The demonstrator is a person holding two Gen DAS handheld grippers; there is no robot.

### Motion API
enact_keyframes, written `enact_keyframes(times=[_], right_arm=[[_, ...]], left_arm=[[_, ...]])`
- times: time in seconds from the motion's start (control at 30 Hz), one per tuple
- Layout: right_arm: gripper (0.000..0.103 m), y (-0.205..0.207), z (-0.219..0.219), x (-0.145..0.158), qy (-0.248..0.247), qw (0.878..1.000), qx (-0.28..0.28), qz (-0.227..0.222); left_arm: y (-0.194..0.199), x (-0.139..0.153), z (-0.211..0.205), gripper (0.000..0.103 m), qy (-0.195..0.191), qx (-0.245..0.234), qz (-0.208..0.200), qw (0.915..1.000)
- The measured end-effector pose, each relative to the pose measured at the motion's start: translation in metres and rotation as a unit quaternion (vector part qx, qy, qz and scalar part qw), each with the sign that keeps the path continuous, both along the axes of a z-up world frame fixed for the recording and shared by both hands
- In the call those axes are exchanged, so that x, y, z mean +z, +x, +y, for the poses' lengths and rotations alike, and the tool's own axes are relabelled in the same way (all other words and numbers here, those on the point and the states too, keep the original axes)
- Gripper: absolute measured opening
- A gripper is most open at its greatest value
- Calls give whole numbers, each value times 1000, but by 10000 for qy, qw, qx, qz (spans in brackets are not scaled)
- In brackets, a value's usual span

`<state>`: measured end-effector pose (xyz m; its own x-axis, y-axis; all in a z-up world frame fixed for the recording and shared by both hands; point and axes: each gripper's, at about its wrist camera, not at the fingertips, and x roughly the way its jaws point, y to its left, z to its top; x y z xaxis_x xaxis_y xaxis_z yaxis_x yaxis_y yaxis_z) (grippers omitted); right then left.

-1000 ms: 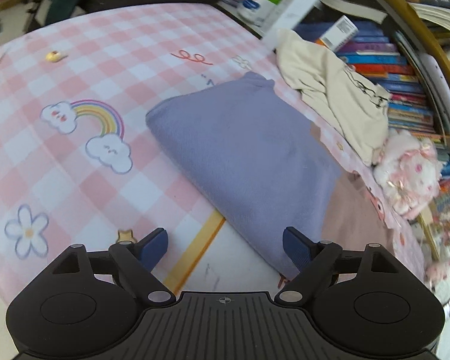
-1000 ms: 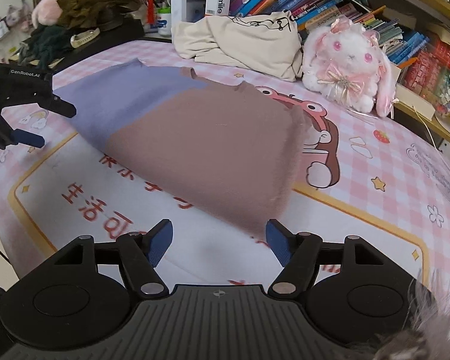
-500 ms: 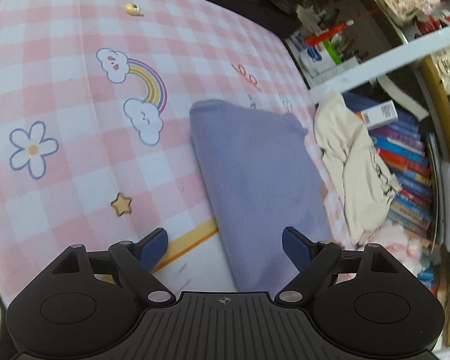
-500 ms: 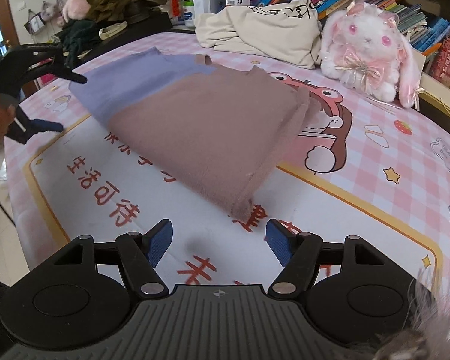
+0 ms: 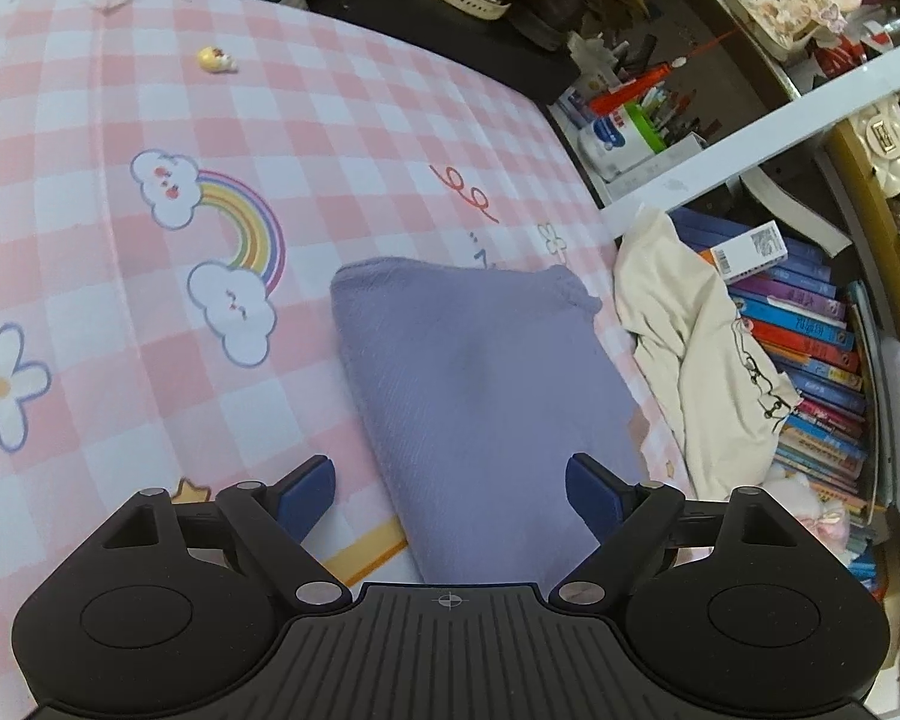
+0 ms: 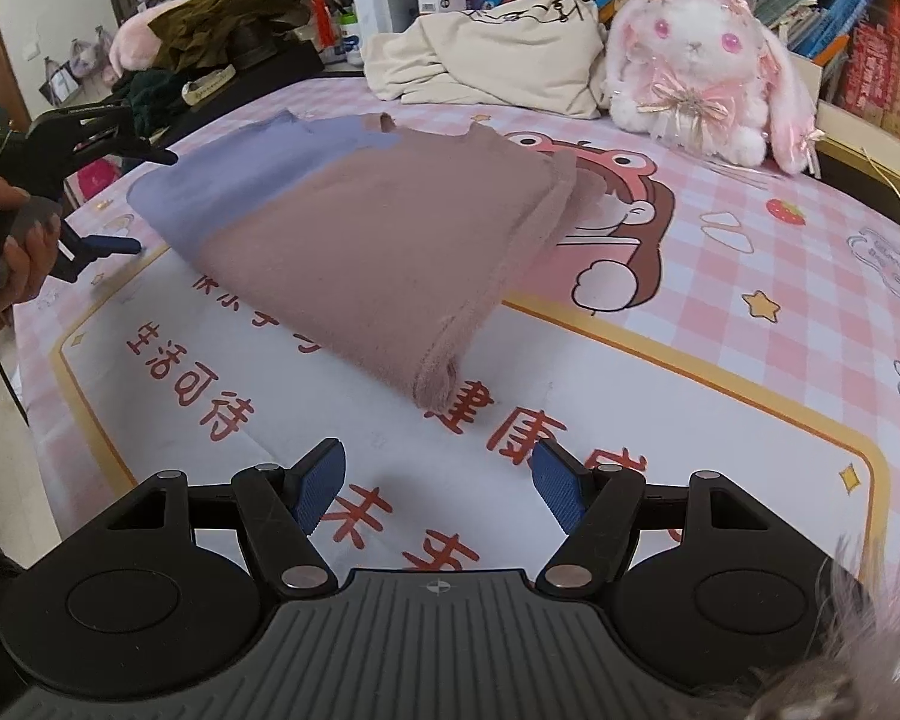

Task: Fold clothes
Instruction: 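Move both grippers to the lavender side of the folded sweater, then grasp the lavender side edge with the left gripper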

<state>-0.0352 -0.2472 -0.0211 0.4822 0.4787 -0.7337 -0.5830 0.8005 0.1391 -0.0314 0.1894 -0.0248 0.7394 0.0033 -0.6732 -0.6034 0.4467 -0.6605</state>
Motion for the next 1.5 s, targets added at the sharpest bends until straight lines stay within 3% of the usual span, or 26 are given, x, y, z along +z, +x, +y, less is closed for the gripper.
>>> enact_keyframes(times=[0.13, 0.3, 0.37, 0.5, 0.6, 0.67, 0.73, 0.8, 0.83, 0.93, 1.03, 1.2, 1.5], right_arm=[[67, -3, -3, -3, -13, 9999, -107, 62], [67, -7, -1, -2, -133, 9997, -191, 21], [67, -9, 1, -2, -183, 9995, -250, -13], [67, -9, 5, 0, -212, 9988, -451, -30], [67, -7, 10, 1, -195, 9979, -613, -13], [67, -7, 14, 2, -174, 9974, -696, 5], [67, -7, 19, 1, -200, 9967, -781, 52], [67, -7, 21, 0, -193, 9959, -879, 105], [67, -6, 22, 0, -173, 9954, -933, 133], [67, -4, 26, 0, -155, 9941, -1054, 191], [67, -4, 34, 2, -205, 9946, -1000, 175], [67, -5, 44, 3, -325, 9956, -879, 88], [67, -1, 42, 3, -315, 9936, -1078, 72]], left_arm=[[2, 0, 5, 84, -9, 135, 1, 9999], [5, -2, 12, 73, 0, 389, 5, 9992], [7, -5, 16, 59, -34, 415, -37, 9991], [8, -11, 29, 50, -298, 448, -149, 9984], [9, -14, 36, 31, -383, 378, -66, 9985], [8, -13, 37, 8, -454, 354, -94, 9983], [5, 8, 27, 8, -168, -95, -733, 9971], [8, 31, 14, 9, 262, -818, -1136, 9898], [10, 38, 10, 10, 442, -1109, -1228, 9852], [19, 32, 16, 11, 632, -1192, -882, 9869], [19, 8, 33, 14, 211, -778, -478, 9956], [21, -18, 43, 25, -374, -619, -367, 9967], [24, -30, 40, 23, -532, -491, -515, 9960]])
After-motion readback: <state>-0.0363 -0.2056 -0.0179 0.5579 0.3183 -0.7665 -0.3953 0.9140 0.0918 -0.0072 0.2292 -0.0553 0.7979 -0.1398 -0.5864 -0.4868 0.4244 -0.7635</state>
